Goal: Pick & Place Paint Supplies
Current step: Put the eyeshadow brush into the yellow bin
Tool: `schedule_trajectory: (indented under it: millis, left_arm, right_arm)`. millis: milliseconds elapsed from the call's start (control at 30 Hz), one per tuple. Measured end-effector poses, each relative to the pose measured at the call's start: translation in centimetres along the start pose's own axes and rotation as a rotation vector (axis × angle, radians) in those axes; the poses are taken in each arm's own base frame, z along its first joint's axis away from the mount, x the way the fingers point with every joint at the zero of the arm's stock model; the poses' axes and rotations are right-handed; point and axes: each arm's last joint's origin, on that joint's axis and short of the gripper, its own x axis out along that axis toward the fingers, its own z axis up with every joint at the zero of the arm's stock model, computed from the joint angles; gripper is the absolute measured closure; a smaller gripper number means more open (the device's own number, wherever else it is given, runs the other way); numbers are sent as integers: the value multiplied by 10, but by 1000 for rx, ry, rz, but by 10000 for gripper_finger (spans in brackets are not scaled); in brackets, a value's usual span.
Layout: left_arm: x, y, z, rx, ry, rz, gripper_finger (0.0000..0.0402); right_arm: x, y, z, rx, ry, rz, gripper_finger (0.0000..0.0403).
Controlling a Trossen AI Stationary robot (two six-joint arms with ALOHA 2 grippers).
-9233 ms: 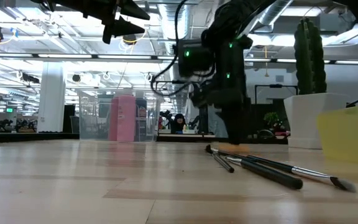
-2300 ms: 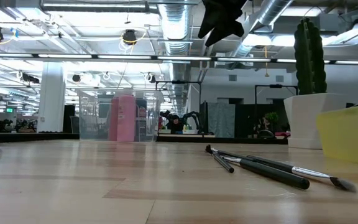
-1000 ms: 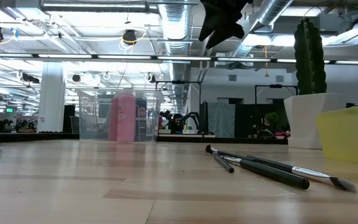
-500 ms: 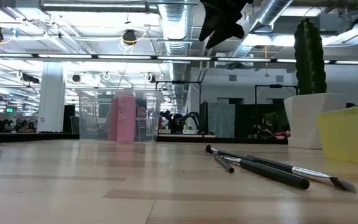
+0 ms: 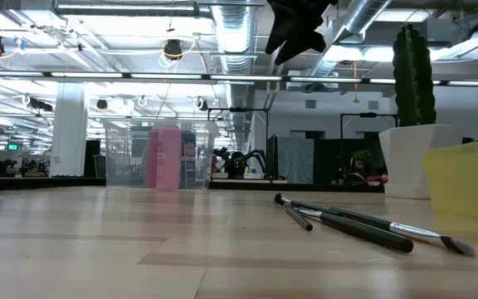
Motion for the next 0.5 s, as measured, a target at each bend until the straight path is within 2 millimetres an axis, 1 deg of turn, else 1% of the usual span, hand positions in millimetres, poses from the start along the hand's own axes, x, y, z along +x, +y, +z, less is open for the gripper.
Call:
schedule_trajectory:
  millis: [300,500]
  left_arm:
    - [0,1,1,4,-8,14,321]
    - [0,-4,-2,101,20,-47,320]
  right_arm:
    - [0,0,0,0,1,2,220]
    - [0,0,0,0,1,2,220]
